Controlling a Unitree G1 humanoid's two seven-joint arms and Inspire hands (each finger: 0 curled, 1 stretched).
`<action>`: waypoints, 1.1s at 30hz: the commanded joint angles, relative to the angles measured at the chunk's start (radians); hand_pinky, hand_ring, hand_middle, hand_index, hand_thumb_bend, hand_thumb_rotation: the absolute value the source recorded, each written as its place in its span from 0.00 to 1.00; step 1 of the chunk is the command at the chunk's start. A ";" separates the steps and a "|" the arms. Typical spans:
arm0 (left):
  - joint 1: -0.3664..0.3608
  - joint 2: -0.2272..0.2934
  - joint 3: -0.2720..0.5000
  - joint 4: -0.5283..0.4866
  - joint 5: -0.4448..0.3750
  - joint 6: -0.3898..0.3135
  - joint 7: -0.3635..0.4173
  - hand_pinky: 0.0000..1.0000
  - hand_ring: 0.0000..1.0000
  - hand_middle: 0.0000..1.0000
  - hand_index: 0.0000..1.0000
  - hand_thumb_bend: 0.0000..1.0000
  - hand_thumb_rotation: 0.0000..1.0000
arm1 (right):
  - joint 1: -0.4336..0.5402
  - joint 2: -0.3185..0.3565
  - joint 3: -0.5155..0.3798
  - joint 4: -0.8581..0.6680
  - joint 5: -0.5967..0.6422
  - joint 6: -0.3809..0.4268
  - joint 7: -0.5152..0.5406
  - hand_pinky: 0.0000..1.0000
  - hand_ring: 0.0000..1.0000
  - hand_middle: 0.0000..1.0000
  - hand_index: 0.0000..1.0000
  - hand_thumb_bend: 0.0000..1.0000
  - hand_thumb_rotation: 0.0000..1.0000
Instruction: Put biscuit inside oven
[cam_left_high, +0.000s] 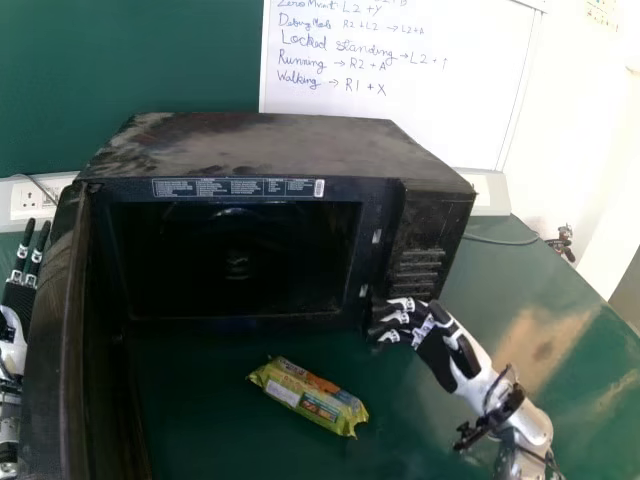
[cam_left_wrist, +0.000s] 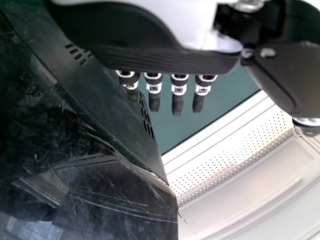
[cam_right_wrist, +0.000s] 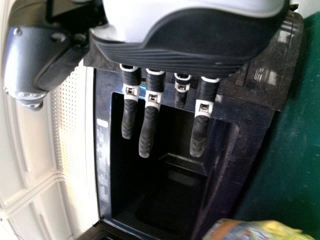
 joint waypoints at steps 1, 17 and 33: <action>0.048 -0.044 0.007 0.053 -0.002 0.018 -0.017 0.00 0.08 0.41 0.84 0.18 0.74 | 0.018 -0.007 0.012 -0.042 -0.010 -0.017 -0.022 0.50 0.49 0.58 0.73 0.90 0.31; 0.051 -0.051 0.004 0.039 0.002 0.014 0.001 0.00 0.06 0.38 0.83 0.17 0.68 | 0.114 -0.060 0.069 -0.267 -0.118 -0.051 -0.168 0.56 0.64 0.71 0.78 0.95 0.37; 0.048 -0.048 0.005 0.049 0.000 0.015 -0.013 0.00 0.08 0.40 0.83 0.18 0.68 | 0.191 -0.126 0.118 -0.467 -0.213 0.030 -0.281 0.71 0.74 0.78 0.83 0.91 0.29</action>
